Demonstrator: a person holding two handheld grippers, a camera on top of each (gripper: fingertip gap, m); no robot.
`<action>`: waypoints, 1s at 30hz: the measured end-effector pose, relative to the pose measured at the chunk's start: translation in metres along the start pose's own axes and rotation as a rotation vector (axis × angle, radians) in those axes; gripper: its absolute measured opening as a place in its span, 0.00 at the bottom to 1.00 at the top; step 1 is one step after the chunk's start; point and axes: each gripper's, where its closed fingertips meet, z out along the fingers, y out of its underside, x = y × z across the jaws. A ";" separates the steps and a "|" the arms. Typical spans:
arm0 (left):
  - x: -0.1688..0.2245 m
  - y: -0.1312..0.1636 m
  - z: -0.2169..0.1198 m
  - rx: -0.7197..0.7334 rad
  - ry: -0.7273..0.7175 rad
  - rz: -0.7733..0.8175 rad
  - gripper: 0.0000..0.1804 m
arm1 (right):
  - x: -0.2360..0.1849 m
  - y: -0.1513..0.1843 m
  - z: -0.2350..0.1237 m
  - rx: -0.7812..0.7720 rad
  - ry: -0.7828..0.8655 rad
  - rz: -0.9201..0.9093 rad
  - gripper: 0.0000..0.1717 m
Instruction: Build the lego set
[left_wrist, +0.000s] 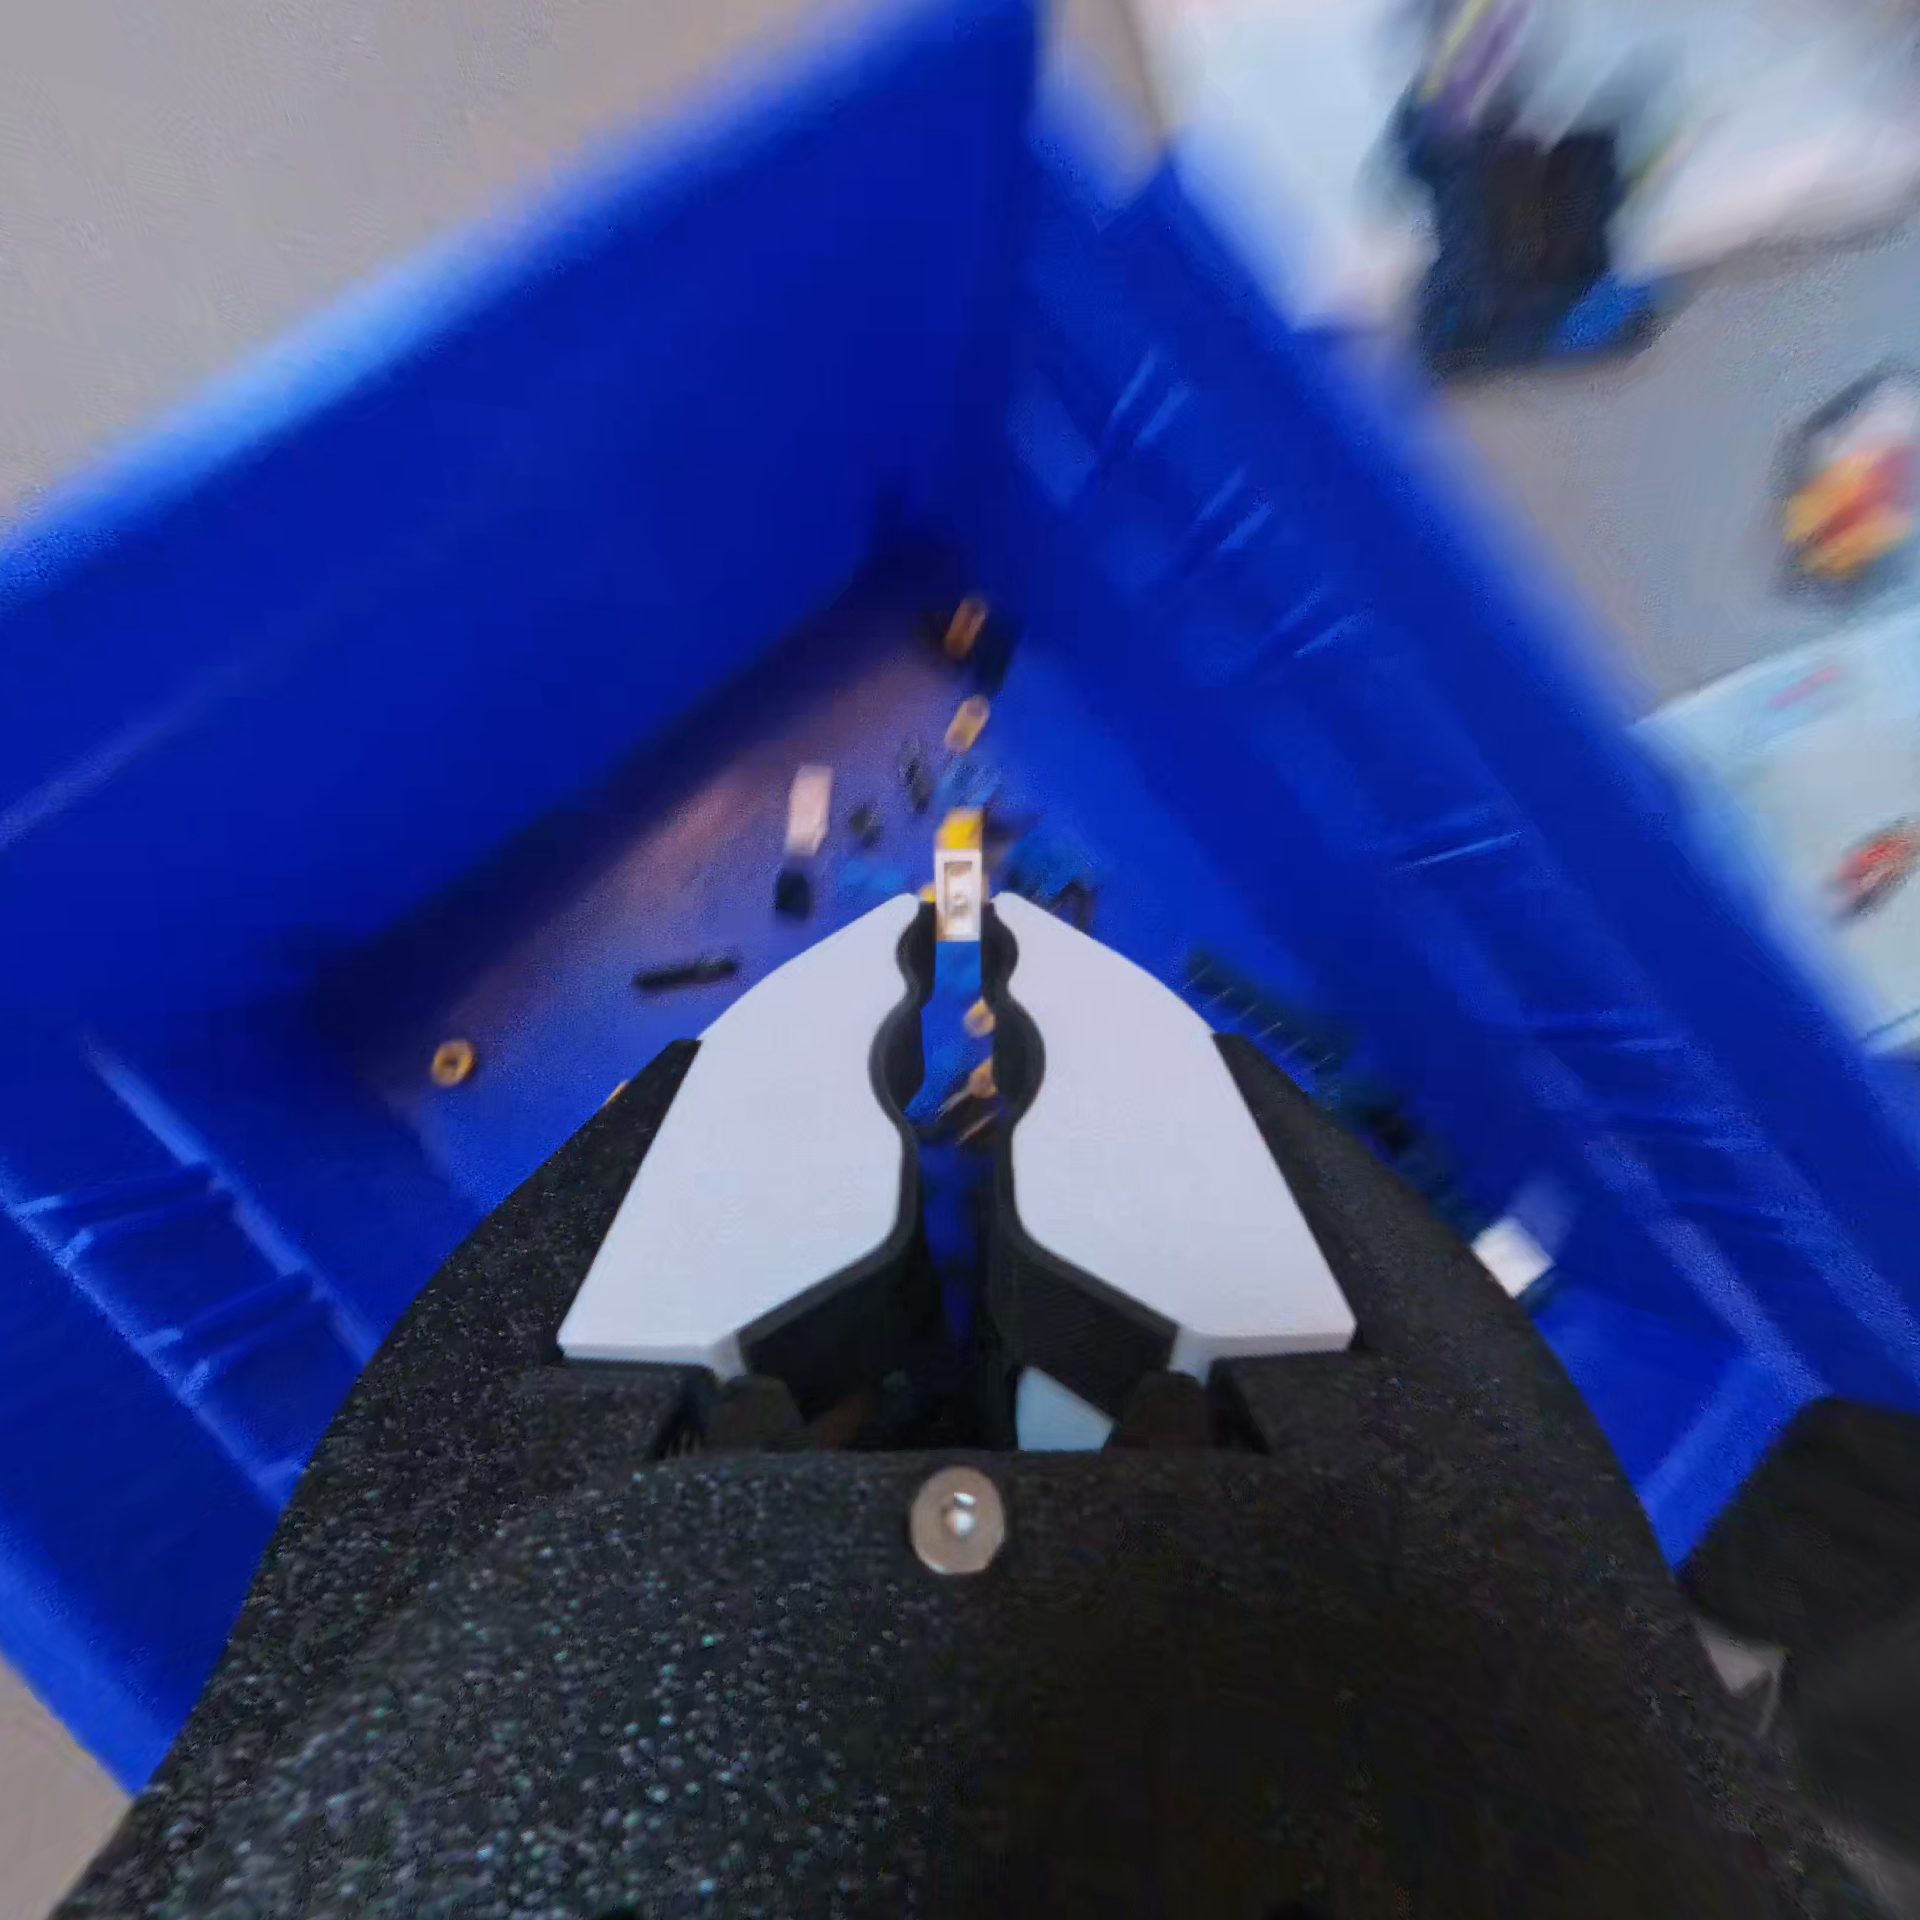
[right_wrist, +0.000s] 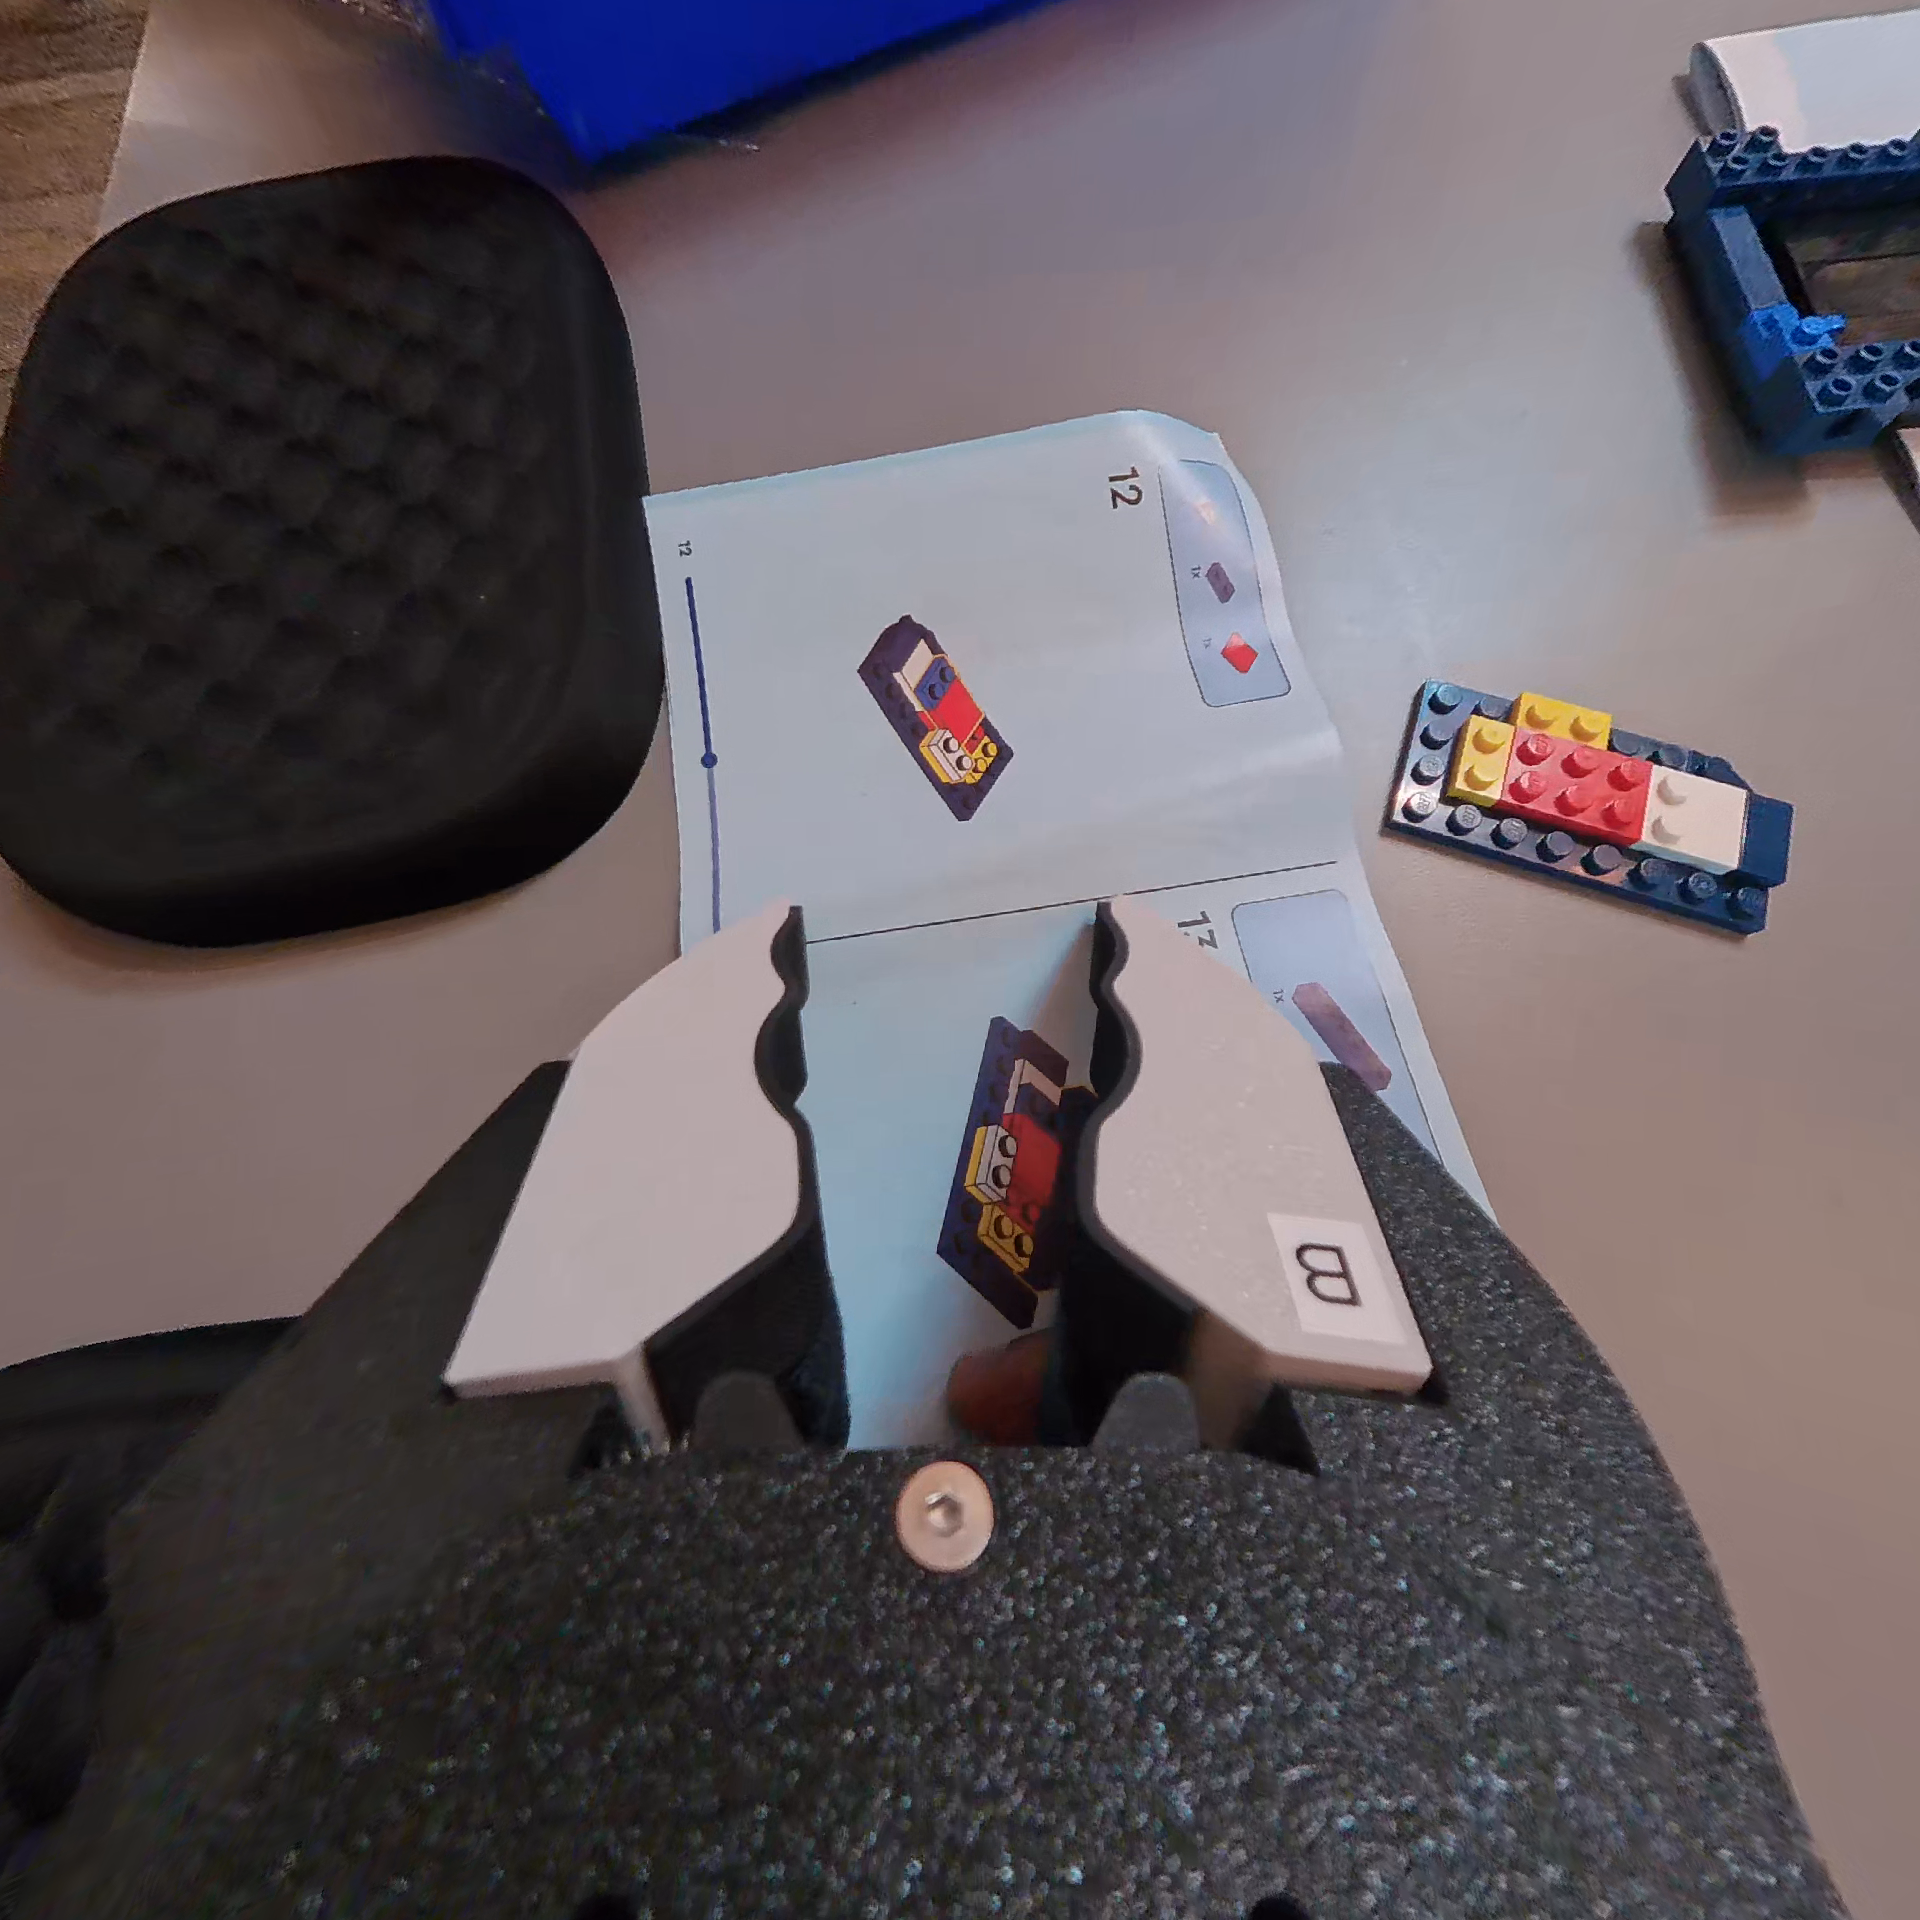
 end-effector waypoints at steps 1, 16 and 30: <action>0.021 -0.023 -0.020 0.205 0.067 -0.008 0.04 | 0.000 -0.001 -0.001 0.008 -0.003 -0.001 0.31; 0.370 -0.028 -0.080 0.521 1.590 -0.412 0.04 | -0.067 -0.121 -0.142 1.074 -0.017 -0.425 0.19; 0.390 0.000 -0.044 0.315 1.558 -0.430 0.04 | -0.075 -0.112 -0.111 0.893 0.028 -0.579 0.10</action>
